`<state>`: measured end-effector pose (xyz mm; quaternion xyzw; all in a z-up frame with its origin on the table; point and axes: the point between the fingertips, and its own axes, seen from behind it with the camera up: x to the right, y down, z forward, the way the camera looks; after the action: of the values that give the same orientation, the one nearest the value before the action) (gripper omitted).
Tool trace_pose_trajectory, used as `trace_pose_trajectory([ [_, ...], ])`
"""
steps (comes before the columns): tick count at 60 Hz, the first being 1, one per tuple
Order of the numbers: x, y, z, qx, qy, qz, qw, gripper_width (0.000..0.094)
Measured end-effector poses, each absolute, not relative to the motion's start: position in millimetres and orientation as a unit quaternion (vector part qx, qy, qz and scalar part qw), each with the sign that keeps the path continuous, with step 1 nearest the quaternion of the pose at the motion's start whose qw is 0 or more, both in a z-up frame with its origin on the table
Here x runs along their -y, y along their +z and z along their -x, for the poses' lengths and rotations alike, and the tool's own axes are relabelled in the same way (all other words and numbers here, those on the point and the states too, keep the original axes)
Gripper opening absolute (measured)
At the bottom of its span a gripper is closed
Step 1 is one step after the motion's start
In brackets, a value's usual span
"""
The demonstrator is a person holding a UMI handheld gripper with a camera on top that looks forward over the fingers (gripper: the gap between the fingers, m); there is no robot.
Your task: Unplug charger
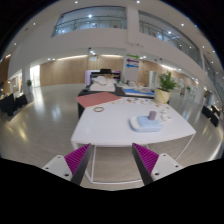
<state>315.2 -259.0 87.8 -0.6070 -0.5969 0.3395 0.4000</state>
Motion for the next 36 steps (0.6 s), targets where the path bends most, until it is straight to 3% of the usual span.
trace_pose_trajectory([
  [14, 125.5, 90.6, -290.4, 0.555, 0.300, 0.630, 0.452, 0.0854],
  [36, 43.6, 91.5, -229.2, 0.553, 0.319, 0.607, 0.472, 0.0853],
])
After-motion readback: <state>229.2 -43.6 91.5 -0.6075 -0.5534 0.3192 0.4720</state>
